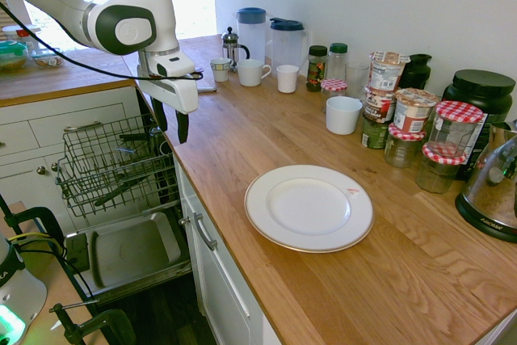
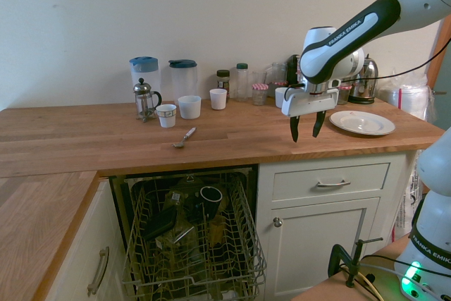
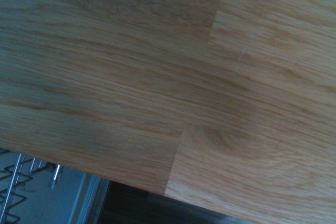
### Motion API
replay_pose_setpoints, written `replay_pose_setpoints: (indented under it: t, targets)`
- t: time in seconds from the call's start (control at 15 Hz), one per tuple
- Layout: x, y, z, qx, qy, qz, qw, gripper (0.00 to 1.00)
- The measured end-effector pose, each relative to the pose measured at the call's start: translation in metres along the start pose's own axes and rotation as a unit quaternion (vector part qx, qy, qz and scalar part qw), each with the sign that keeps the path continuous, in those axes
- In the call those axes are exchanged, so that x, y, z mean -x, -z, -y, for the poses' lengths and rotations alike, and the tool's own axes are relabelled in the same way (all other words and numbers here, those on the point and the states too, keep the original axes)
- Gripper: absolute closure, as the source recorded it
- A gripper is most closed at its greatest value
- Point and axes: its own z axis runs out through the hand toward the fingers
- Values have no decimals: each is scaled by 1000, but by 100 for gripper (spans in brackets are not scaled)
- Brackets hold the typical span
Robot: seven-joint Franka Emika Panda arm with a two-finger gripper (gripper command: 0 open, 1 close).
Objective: Put the spoon in the dishwasher
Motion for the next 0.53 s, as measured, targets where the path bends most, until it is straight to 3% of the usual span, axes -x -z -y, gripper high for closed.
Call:
replay_pose_setpoints:
  t: [0.27, 0.53]
  targets:
    - [-7, 11, 10, -12, -17, 3, 1000, 0]
    - [-24, 45, 70, -43, -90, 35, 994, 0]
